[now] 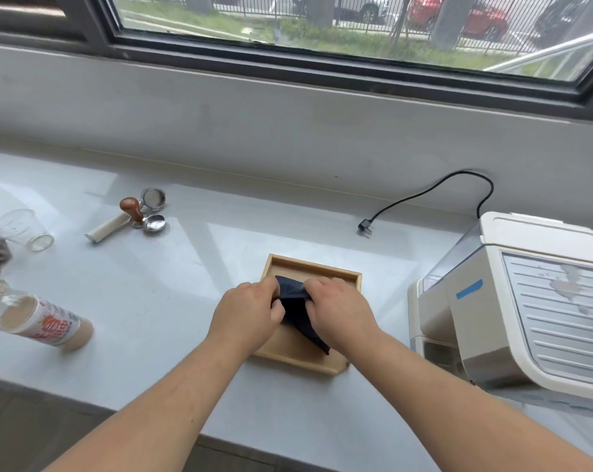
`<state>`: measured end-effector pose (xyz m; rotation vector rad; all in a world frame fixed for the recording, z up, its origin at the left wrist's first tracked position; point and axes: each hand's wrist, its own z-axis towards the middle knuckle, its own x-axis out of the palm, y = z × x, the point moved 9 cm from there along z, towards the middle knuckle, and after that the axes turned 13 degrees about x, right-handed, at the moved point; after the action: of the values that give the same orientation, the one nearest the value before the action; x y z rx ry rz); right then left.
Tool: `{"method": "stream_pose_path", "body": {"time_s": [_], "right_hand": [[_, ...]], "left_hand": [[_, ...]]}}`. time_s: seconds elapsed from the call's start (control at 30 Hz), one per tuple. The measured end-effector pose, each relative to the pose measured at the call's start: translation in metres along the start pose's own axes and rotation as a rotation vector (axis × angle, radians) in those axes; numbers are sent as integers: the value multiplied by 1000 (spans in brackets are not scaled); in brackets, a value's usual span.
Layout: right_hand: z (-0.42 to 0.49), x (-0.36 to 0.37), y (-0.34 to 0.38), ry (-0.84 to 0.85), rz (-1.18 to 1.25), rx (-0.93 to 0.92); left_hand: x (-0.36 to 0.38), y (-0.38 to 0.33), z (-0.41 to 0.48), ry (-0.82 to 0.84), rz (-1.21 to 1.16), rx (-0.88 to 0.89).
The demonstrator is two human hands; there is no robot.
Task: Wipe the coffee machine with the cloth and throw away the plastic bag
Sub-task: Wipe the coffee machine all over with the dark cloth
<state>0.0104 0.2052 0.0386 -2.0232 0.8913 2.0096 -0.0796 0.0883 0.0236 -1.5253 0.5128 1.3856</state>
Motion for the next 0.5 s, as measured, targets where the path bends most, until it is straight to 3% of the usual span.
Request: {"method": "stream_pose_path", "body": {"time_s": [0.5], "right_hand": [[-16,-137,-3,-194,70,-38]], "left_hand": [[-46,-49,26,-3,-30,-70]]}}
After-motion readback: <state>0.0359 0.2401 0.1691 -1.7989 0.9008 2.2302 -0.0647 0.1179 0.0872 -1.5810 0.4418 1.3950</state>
